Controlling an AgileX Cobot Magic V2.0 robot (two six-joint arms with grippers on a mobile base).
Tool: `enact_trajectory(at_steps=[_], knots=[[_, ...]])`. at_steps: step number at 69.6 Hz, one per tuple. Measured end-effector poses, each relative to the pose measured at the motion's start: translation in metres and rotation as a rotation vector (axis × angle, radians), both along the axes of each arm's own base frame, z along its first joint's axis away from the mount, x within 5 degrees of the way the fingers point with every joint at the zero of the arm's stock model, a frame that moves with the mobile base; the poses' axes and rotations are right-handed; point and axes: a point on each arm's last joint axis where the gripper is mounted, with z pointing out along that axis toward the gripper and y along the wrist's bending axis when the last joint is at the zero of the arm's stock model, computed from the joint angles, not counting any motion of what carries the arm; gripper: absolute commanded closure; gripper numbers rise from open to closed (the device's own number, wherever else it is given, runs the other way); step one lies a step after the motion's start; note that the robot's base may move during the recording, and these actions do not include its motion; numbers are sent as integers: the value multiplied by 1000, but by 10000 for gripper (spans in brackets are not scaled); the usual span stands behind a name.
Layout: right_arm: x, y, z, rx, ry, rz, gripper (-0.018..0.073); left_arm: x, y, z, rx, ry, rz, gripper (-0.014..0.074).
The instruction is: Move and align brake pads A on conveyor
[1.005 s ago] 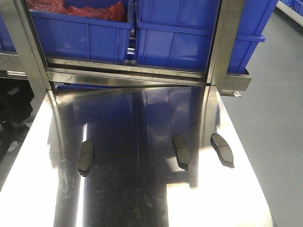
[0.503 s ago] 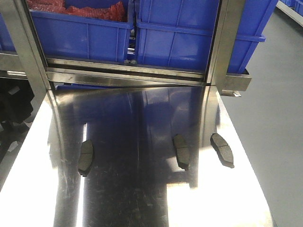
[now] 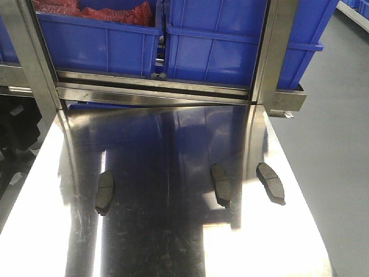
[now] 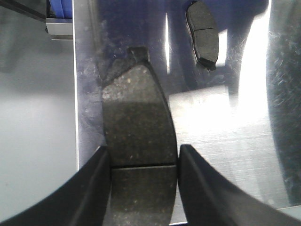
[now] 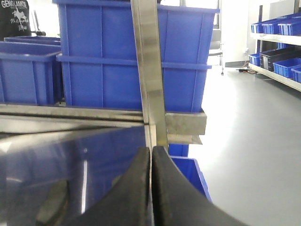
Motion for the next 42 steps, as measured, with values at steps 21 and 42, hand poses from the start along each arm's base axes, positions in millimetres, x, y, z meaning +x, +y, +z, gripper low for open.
enact_trajectory(at_steps=[21,42], knots=[[50,1,63,-11,218,-2,568,0,0,0,0,0,0,604],[92,2,86,-132,625,28,568,0,0,0,0,0,0,604]])
